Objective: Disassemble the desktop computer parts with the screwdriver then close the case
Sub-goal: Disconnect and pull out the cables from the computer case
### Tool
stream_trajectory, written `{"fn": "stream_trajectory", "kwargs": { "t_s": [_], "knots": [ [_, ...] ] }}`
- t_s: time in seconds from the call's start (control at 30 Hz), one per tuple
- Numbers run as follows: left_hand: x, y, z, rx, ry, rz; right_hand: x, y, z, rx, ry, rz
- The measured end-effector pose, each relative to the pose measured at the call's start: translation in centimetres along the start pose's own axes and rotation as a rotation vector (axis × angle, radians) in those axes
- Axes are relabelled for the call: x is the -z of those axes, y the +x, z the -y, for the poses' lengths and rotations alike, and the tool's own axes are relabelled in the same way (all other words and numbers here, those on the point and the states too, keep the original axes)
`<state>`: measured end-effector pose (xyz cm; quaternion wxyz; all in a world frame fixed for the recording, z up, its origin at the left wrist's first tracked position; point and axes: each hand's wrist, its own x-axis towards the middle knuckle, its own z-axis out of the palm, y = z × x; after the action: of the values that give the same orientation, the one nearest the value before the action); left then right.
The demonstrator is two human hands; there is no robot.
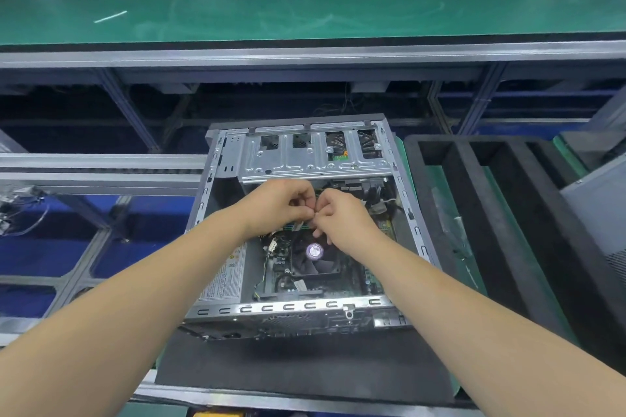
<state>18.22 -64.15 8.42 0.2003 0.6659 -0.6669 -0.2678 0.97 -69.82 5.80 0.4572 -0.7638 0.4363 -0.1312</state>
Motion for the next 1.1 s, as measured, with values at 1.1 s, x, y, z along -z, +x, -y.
{"fn": "stream_trajectory", "kwargs": {
  "t_s": [1.1],
  "knots": [
    [0.2, 0.1, -0.1, 0.131, -0.108, -0.018, 0.4, -0.6, 0.9, 0.112, -0.219, -0.018]
  ]
}}
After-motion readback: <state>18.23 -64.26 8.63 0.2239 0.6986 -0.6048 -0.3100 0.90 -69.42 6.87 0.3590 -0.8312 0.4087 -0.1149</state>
